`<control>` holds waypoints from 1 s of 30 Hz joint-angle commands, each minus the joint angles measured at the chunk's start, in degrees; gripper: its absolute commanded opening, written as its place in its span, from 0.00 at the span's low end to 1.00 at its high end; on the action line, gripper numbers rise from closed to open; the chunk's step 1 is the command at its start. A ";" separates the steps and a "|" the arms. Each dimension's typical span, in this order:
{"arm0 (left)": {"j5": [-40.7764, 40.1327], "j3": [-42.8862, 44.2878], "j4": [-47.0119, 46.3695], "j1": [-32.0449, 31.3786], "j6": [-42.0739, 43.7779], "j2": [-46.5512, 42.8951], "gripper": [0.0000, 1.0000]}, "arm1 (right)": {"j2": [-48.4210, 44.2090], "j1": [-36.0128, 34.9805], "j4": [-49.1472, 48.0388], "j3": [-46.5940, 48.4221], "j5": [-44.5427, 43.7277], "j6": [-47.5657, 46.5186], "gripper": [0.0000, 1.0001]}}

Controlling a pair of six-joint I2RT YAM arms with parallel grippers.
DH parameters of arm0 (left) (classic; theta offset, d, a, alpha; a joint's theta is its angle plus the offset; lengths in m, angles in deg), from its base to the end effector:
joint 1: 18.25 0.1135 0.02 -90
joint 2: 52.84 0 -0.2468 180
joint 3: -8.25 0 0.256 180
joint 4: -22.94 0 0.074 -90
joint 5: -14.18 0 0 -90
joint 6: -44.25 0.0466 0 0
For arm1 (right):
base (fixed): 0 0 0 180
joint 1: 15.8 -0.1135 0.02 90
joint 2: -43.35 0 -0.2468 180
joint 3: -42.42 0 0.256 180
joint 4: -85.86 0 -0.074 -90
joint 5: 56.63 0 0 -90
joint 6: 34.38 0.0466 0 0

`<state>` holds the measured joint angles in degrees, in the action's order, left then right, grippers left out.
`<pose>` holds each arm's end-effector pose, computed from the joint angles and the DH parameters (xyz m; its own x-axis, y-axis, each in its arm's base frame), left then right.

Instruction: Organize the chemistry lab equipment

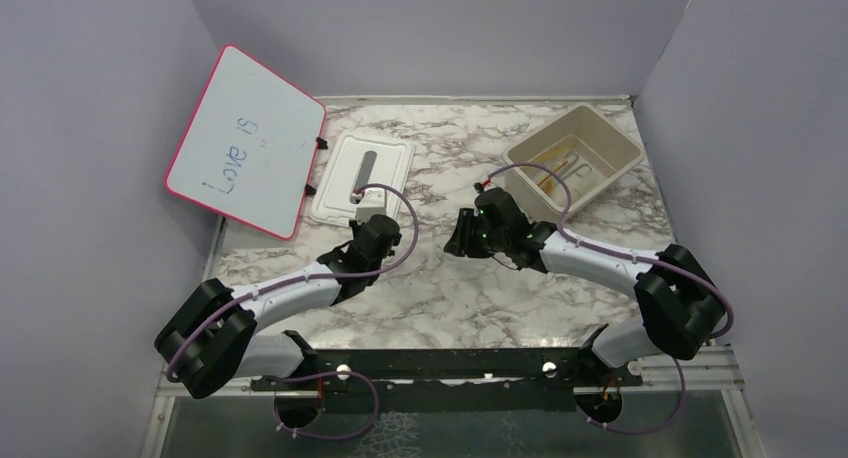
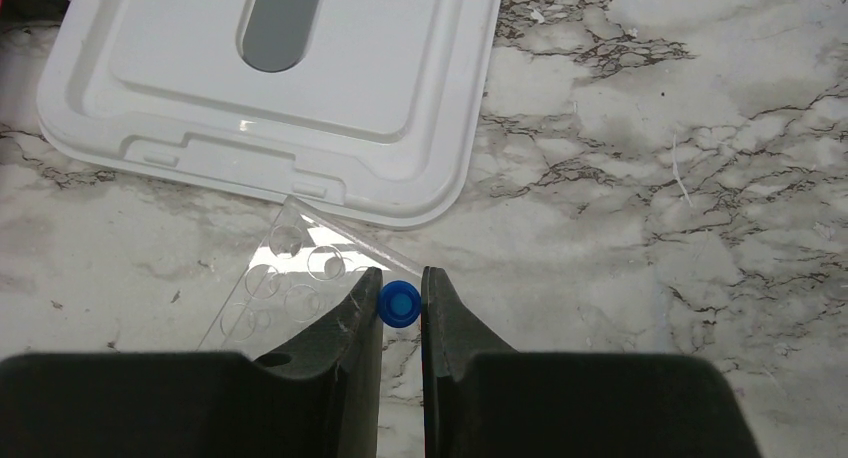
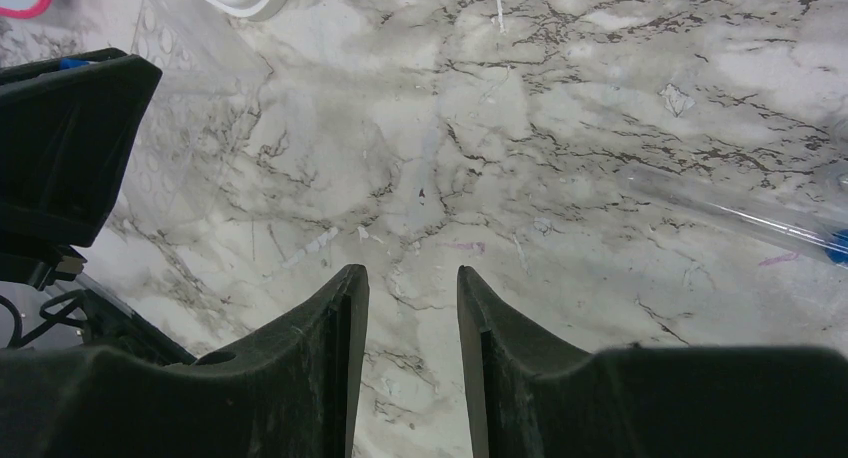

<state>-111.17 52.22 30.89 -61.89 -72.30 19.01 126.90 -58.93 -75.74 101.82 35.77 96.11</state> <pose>0.2069 -0.1601 0.1627 -0.4788 -0.0471 -0.8766 0.0105 0.9982 -0.0594 0.2283 0.2166 0.1725 -0.8335 0.1082 -0.5419 -0.2162 0.8387 0.4999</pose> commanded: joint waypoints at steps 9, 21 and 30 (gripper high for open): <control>-2.01 -4.41 -10.09 -1.05 2.44 1.02 0.14 | -2.91 -0.20 1.70 -1.14 -2.14 -0.04 0.42; -3.57 -4.33 -8.65 -2.15 1.35 1.42 0.39 | -3.46 -0.11 3.06 -0.61 -4.81 -0.24 0.42; -5.10 4.34 3.69 -1.79 -0.70 -5.58 0.79 | -5.22 -0.02 6.22 1.18 -7.52 -0.33 0.43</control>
<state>-114.08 52.04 29.82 -63.75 -71.84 18.53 123.62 -58.93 -72.09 101.34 31.59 96.11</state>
